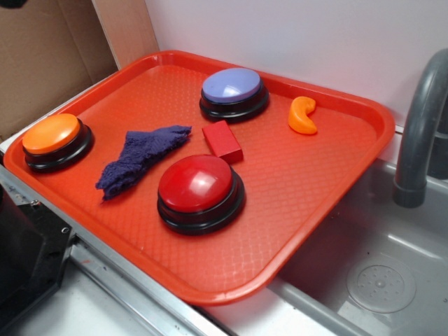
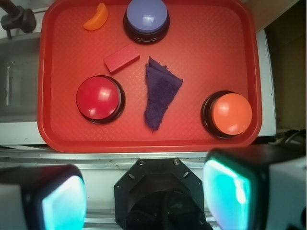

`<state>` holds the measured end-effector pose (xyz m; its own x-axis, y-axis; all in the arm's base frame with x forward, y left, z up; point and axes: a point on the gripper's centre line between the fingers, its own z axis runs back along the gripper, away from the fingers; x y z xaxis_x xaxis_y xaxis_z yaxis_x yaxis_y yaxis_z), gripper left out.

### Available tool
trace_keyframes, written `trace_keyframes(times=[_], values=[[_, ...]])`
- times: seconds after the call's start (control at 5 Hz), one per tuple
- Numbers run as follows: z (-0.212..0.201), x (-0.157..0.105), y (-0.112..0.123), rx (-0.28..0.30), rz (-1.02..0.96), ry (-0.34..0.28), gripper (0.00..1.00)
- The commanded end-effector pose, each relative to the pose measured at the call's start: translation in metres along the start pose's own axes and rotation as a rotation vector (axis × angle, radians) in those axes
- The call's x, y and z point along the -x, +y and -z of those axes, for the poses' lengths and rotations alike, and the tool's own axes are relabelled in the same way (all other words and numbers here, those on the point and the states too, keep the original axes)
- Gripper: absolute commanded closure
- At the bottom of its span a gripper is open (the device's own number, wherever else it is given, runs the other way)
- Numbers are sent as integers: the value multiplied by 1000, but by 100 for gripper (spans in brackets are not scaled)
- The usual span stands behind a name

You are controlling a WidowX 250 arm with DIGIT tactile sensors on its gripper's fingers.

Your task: Push the orange button.

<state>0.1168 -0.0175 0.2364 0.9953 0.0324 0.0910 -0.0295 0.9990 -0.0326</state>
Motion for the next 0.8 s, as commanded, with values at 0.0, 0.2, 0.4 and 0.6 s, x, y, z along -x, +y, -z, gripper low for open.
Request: trace_keyframes(times=[0.0, 0.2, 0.4, 0.6], values=[[0, 0, 0, 0, 0, 0, 0], [21, -8, 50, 34, -154, 4, 0], [41, -24, 83, 31, -219, 19, 0], [66, -26, 101, -11, -254, 2, 0]])
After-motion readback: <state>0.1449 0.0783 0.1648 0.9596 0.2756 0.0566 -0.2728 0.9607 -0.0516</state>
